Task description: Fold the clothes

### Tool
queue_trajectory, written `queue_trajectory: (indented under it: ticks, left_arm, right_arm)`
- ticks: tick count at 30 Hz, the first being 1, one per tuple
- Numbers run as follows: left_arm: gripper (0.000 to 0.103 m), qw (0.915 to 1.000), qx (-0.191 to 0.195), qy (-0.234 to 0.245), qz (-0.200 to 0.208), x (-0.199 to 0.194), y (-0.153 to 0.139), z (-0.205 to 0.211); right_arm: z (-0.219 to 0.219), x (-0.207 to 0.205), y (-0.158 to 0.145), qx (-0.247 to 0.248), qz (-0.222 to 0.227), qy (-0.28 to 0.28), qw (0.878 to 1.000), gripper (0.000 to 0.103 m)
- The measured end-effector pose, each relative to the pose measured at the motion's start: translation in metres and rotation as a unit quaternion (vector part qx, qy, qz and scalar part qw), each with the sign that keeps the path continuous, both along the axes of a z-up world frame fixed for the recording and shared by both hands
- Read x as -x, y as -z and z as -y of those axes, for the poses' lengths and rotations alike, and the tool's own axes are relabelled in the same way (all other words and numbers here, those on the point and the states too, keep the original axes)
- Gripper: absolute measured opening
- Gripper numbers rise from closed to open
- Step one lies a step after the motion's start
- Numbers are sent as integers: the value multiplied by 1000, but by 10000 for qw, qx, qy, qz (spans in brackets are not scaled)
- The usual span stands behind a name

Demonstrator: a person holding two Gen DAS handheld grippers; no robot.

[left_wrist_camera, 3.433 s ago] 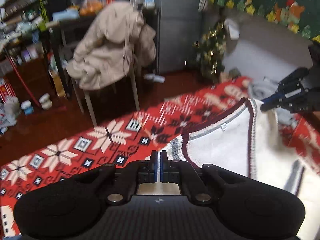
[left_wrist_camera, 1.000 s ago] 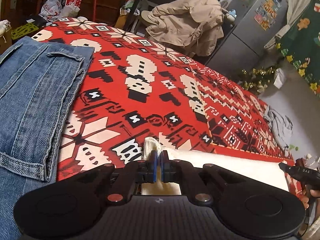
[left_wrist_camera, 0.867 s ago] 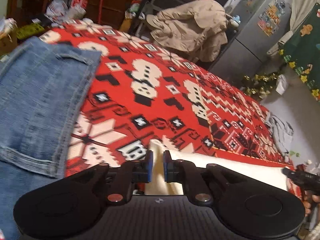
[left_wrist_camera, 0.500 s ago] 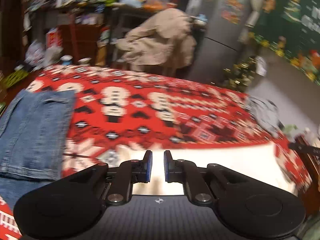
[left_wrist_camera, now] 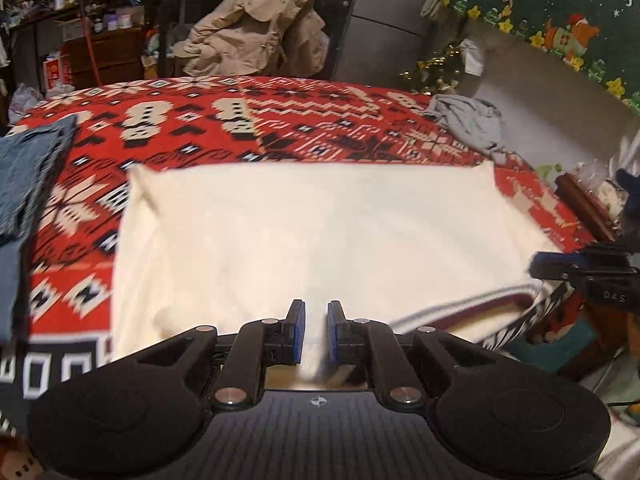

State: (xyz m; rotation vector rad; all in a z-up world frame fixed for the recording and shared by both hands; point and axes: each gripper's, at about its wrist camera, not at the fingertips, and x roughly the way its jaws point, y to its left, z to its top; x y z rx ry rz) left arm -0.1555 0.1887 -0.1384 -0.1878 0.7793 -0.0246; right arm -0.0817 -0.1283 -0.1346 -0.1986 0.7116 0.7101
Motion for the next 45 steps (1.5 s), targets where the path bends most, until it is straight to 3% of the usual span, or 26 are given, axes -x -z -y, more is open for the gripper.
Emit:
queue_trajectory:
  ticks: [7,14,19,22,27,31,35,41,45]
  left_arm:
    - [13,9999,-32,-64,149,24,2,-3]
    - [12,9996,-54,-50,277,33,-6,3]
    - [15,9997,-81,2,239,30,0,9]
    - [16,9997,-79,0,231,33,5,8]
    - [16,9997,74,-71,243,37,3,2]
    - [16,9987,131,-220,432,36,-6,-5]
    - [16,9980,79,-516,361,25,-3,-18]
    - [11,9947,455,-869,307,37,10,-40]
    - [10,9930,635,-961,274,46,8,-45]
  right_arm:
    - [24,29,13,-192,38,278,9994,13]
    - [13,32,-18,-536,370,189,9977,15]
    - [-18,29,-12,-186,326,-123,9992,13]
    - [-20,28,5,-55,130,-188,9997,13]
    - [-14,32,6,-98,102,-228,9996,13]
    - [-6,26,-6,-298,115,-90,9994,13]
    - [2,15,-15,-361,199,143,9990,14]
    - [12,-4,4,-11,73,479,9988,13]
    - [31,-4,5,-304,-92,696,9971,11]
